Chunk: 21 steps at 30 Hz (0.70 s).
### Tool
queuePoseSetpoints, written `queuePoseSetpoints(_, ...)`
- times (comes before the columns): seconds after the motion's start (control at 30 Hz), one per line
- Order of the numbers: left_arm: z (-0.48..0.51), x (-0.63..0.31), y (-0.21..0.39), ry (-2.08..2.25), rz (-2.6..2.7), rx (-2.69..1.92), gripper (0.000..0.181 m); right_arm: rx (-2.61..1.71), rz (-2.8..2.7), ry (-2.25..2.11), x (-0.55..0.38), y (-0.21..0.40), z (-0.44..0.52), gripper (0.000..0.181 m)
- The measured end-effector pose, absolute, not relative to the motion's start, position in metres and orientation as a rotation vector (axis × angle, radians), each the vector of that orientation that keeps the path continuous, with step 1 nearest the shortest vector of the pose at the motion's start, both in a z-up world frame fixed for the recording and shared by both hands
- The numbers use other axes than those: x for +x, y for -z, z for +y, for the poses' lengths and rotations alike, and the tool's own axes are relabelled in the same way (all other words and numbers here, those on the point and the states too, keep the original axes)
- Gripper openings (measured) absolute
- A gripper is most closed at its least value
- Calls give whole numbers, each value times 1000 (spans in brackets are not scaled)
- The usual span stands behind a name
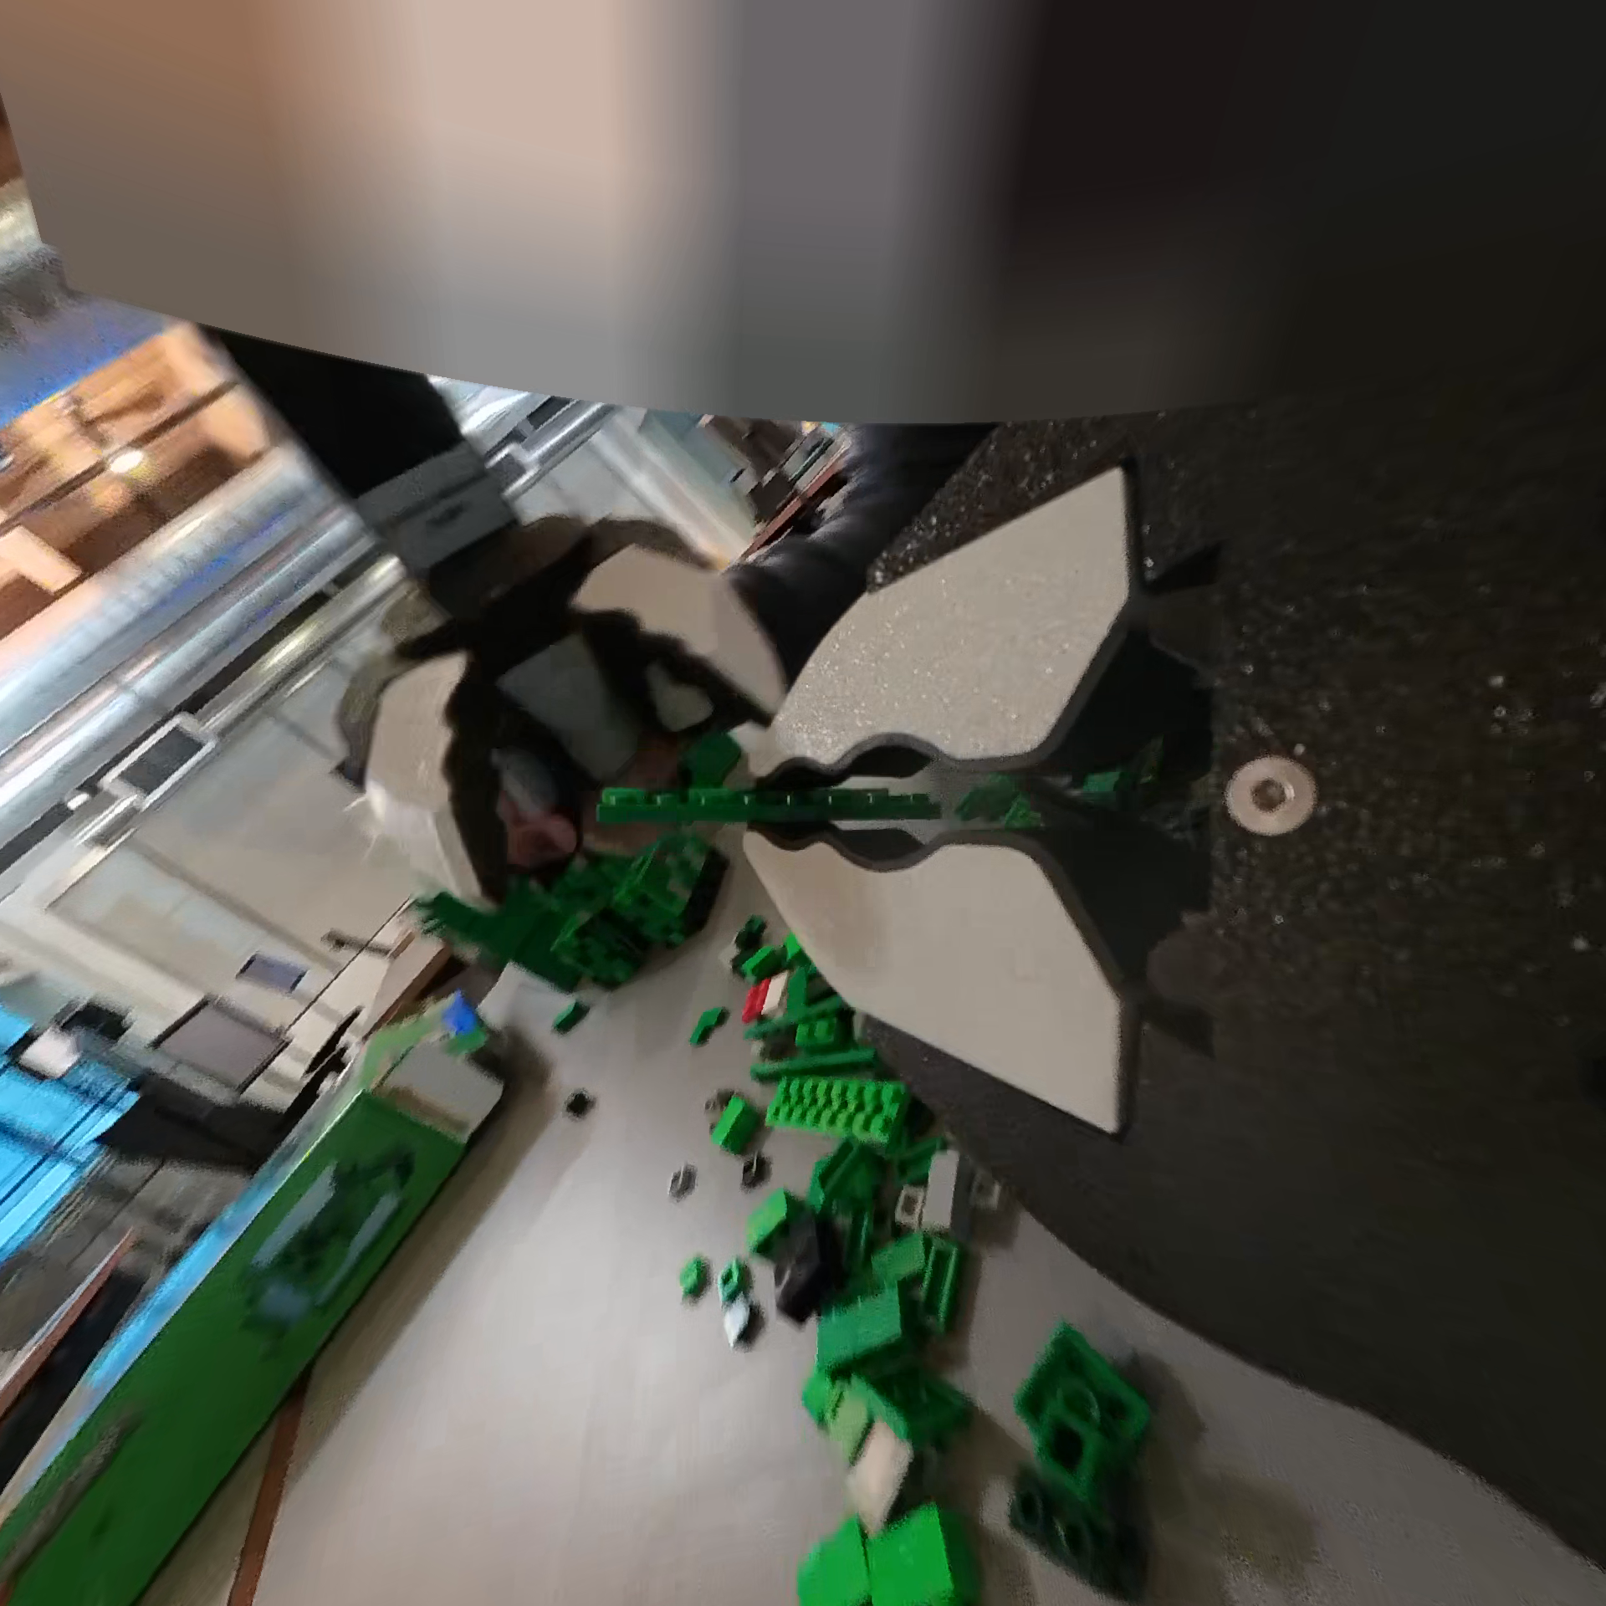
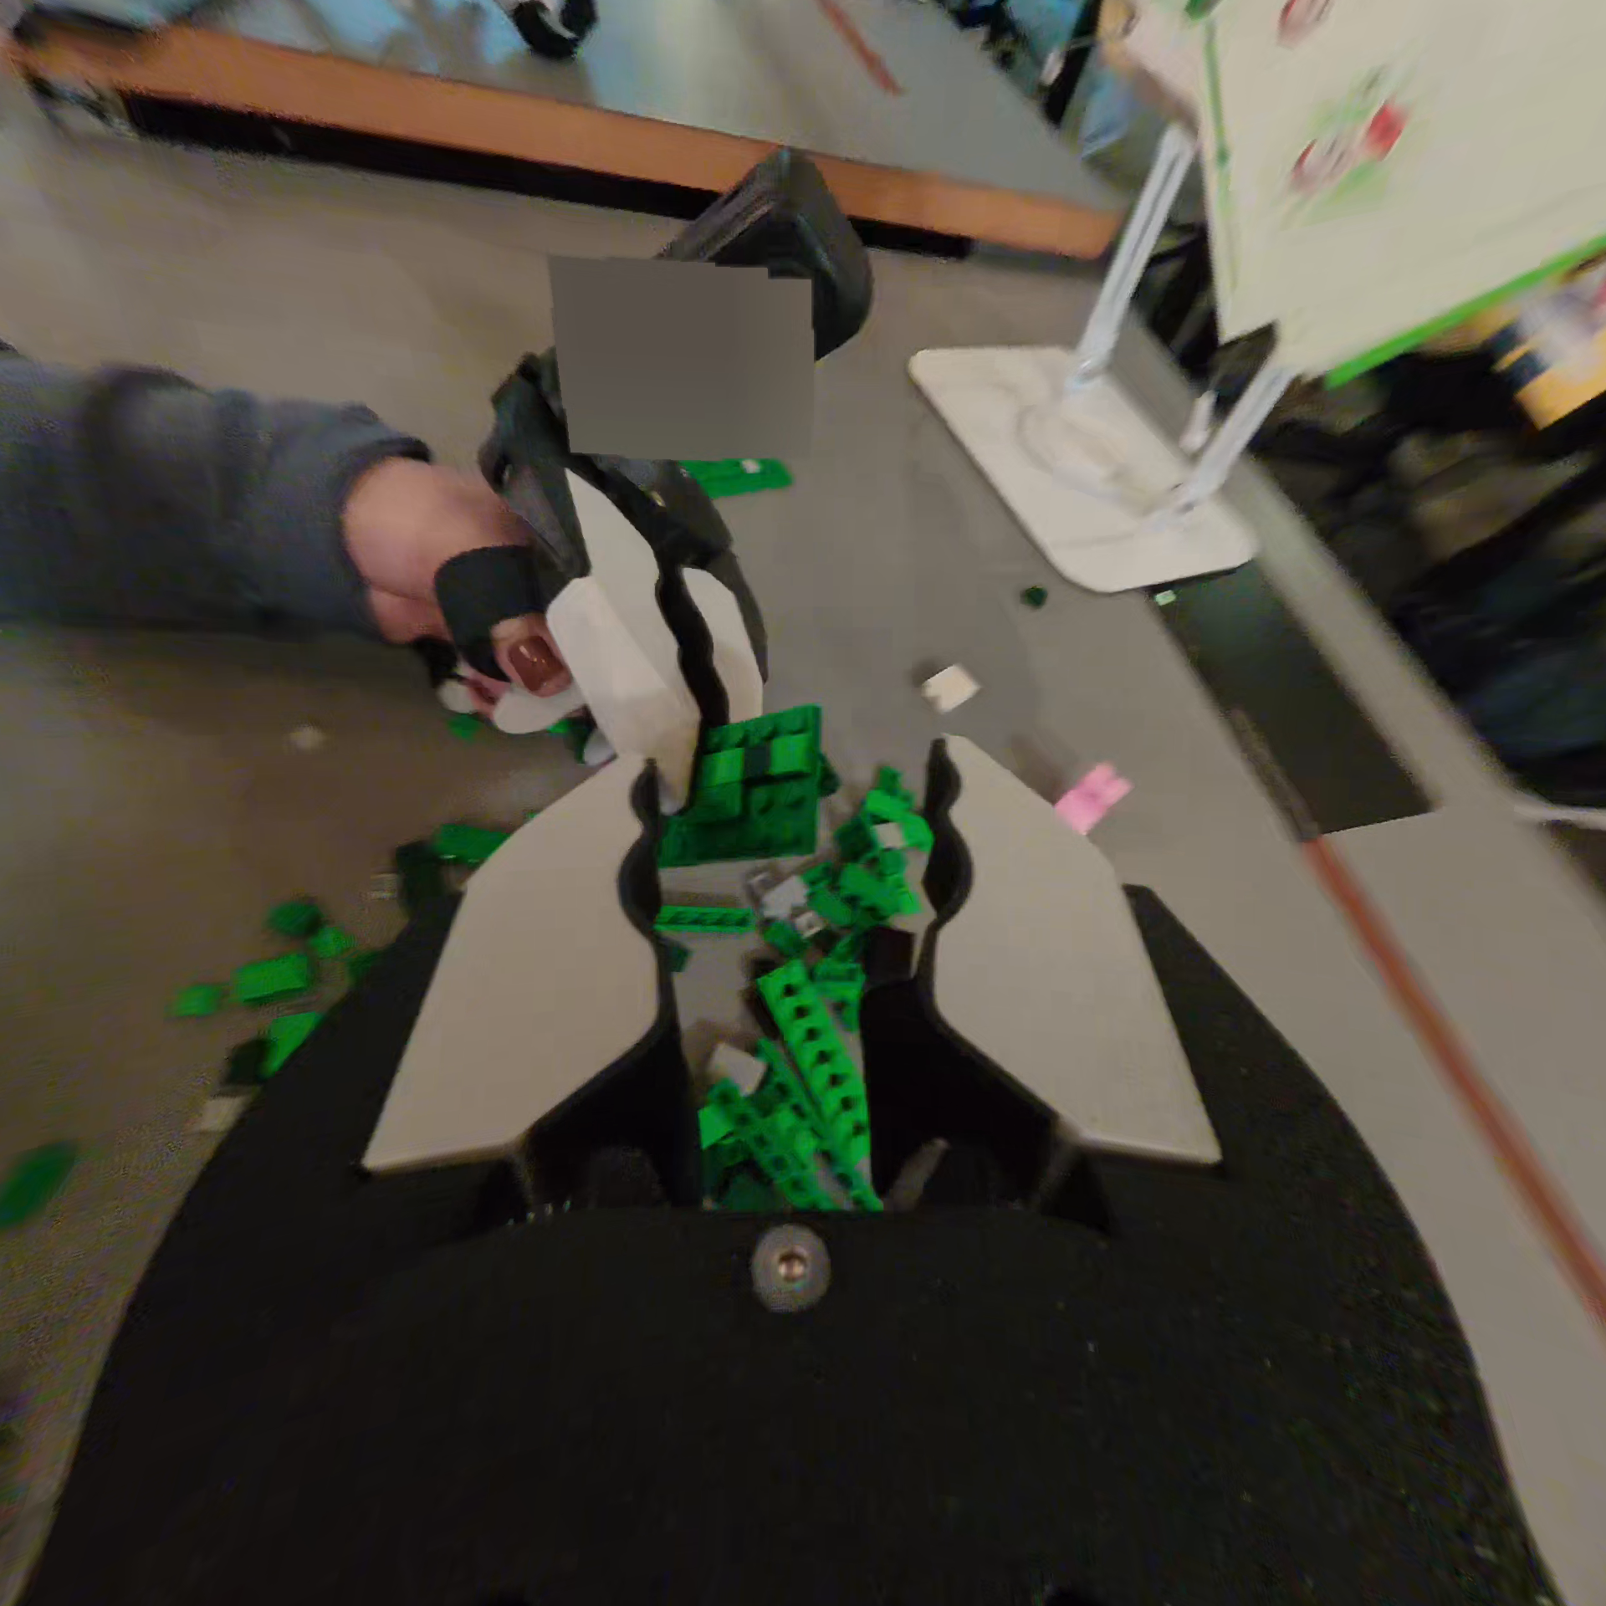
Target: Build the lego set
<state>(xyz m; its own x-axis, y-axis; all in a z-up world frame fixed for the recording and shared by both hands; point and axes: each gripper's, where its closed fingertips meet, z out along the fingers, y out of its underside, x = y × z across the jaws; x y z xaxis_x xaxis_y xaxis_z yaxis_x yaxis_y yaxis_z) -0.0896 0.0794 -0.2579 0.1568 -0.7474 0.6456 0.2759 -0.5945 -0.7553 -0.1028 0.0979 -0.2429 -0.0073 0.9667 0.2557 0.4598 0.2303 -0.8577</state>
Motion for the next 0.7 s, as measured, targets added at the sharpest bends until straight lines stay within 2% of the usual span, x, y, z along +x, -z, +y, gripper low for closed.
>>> queuePoseSetpoints(0.1,96,-106,256,1509,289,-1587,5,-1370,-1680,-439,-109,257,103,91)
queuePoseSetpoints(0.17,102,-114,256,1492,223,-1585,5,-1359,-1691,-294,-117,265,107,102)
queuePoseSetpoints(0.37,102,-109,257,1408,253,-1602,6,-1191,-1621,118,-139,279,123,102)
queuePoseSetpoints(0.47,100,-103,260,1369,298,-1622,6,-1115,-1568,282,-139,279,132,94)
queuePoseSetpoints(0.7,101,-102,262,1303,331,-1630,6,-1199,-1515,252,-136,282,140,93)
